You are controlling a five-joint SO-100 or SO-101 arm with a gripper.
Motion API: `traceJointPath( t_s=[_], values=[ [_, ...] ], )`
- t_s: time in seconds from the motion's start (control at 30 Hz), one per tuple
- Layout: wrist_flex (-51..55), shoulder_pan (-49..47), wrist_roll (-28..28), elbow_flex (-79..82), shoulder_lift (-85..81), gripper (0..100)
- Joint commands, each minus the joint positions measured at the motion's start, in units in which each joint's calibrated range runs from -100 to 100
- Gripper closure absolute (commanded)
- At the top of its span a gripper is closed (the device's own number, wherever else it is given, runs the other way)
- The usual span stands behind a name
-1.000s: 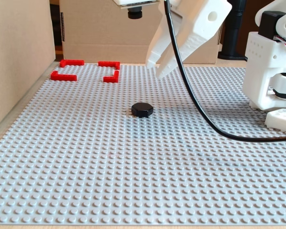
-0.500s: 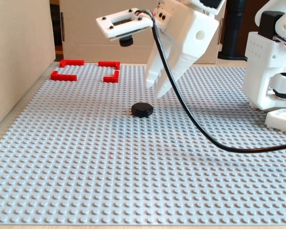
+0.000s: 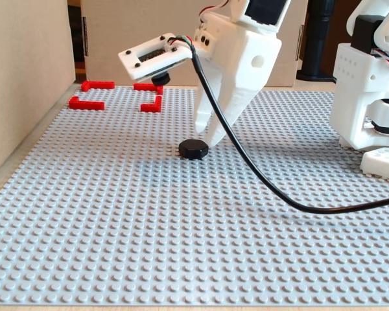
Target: Grab the Lego and store it in red box
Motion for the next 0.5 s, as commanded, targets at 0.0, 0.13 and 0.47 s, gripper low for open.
traceJointPath(
  t_s=[0.0, 0.13, 0.47],
  values=[
    [0.82, -0.22, -0.05, -4.50, 2.13, 86],
    [1.26, -0.22, -0.05, -6.41, 4.68, 86],
    [4.24, -0.22, 0.00, -11.05, 11.12, 86]
  ],
)
